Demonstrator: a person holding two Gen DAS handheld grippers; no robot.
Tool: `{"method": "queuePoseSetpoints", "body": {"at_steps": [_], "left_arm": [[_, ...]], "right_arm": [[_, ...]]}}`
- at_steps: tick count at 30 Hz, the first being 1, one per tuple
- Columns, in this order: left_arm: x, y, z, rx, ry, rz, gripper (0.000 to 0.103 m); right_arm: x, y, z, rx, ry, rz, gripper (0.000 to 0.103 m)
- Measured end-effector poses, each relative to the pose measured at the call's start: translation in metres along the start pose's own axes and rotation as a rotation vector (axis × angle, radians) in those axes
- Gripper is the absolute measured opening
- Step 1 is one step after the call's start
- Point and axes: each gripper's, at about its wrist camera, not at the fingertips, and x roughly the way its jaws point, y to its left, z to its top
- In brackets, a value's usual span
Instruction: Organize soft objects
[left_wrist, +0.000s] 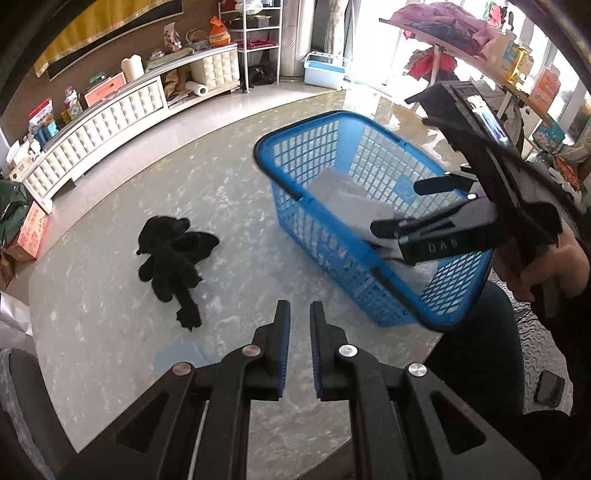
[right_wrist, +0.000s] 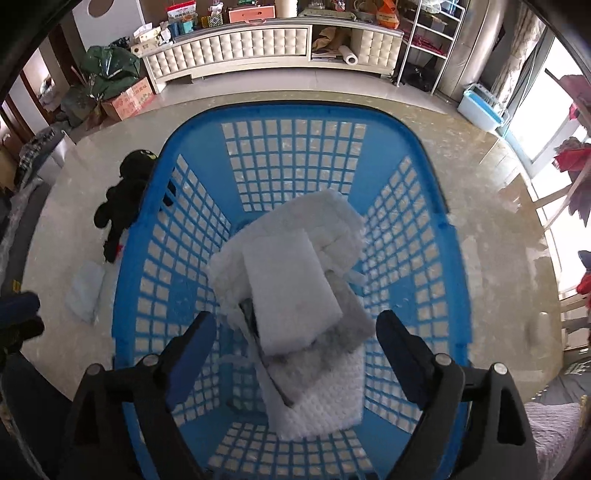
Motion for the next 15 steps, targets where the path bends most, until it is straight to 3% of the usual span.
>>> {"method": "queuePoseSetpoints", "body": {"at_steps": [7, 10, 15], "left_arm": [[0.008, -0.018, 0.016, 0.006, -0.013, -0.027, 0.009], [0.012, -0.028, 0.022, 0.024, -0.010, -0.027, 0.009], [0.021, -0.041, 0.034, 0.041, -0.009, -0.034, 0.009]], "right_arm": [[-0.033, -0.015, -0.021, 0.018, -0.050, -0.023, 0.097], [-0.047, -0.023, -0.029, 0.036, -0.070, 0.005, 0.100], [-0.057, -0.032, -0.040, 0.047, -0.085, -0.006, 0.102]]}}
